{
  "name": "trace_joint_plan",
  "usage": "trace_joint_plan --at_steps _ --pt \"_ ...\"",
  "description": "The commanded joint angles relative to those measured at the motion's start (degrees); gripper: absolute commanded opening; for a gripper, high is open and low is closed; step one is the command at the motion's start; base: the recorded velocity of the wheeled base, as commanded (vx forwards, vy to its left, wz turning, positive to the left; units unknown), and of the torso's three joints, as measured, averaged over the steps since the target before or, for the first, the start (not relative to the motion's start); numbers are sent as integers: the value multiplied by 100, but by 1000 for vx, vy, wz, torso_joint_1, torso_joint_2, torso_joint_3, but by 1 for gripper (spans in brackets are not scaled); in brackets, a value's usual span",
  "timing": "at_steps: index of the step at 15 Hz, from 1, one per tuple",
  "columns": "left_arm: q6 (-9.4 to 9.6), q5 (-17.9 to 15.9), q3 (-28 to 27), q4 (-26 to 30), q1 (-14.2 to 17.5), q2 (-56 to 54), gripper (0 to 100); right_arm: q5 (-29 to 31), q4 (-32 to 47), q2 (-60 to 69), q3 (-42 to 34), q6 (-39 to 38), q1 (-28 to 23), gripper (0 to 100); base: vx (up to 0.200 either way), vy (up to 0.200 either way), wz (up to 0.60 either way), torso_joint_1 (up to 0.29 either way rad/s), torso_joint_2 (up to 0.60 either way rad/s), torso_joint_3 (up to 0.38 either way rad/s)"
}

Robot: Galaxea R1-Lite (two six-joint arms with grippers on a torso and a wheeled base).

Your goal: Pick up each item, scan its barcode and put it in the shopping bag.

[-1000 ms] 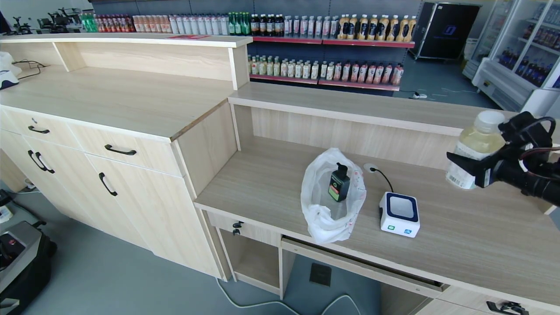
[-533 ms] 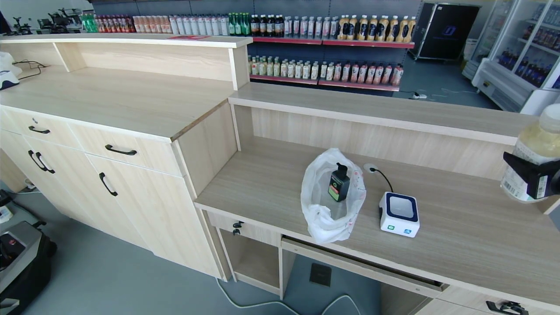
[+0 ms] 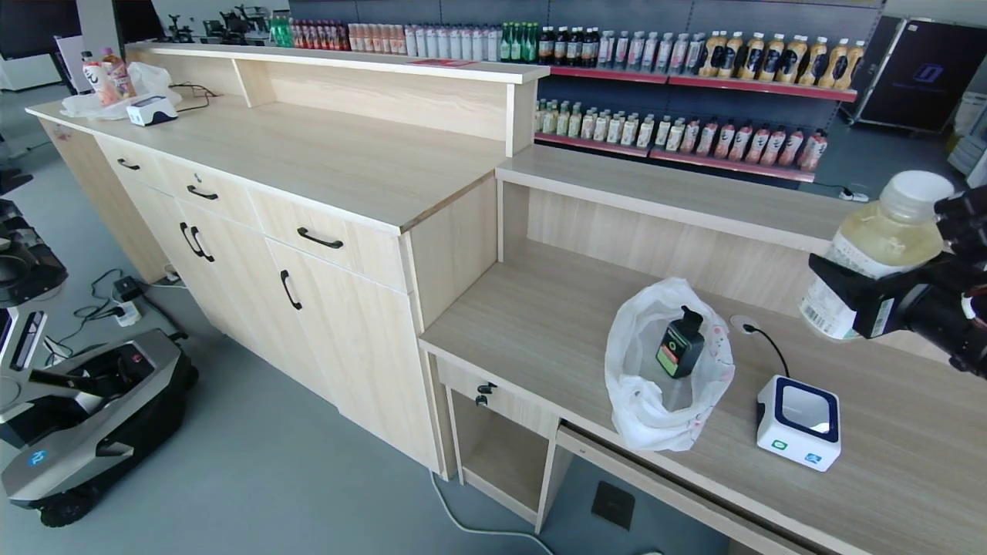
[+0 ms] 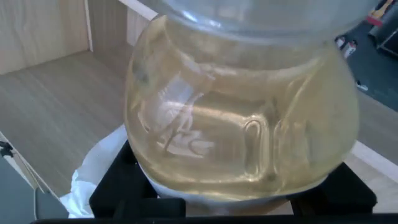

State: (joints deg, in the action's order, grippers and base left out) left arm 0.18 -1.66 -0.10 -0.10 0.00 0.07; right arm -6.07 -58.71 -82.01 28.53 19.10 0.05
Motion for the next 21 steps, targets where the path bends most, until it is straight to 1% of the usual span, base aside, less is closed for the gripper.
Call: trace_joint_plan --at_steps 1,2,4,8,10,14,18,21 --pt "-1 -1 1 1 0 1 100 -96 -9 -755 13 -82 215 0 0 0 0 0 0 0" --pt "-1 -1 1 1 0 1 100 -96 -9 -755 13 -82 215 0 0 0 0 0 0 0" --pt "-1 -1 1 1 0 1 100 -96 -141 -1889 83 -249 188 0 0 0 0 0 0 0" --pt "-1 -1 1 1 0 1 100 -105 -809 -2891 83 -240 206 0 0 0 0 0 0 0" --pt "-1 -1 1 1 0 1 100 -105 -1037 -3155 83 -232 206 0 0 0 0 0 0 0" --pt "-1 -1 1 1 0 1 100 -105 -1195 -3515 92 -232 232 0 0 0 0 0 0 0" --pt "-1 -1 1 1 0 1 100 -500 -1635 -3884 109 -240 259 0 0 0 0 0 0 0" --pt "-1 -1 1 1 0 1 100 -544 -1837 -4078 144 -249 259 0 0 0 0 0 0 0"
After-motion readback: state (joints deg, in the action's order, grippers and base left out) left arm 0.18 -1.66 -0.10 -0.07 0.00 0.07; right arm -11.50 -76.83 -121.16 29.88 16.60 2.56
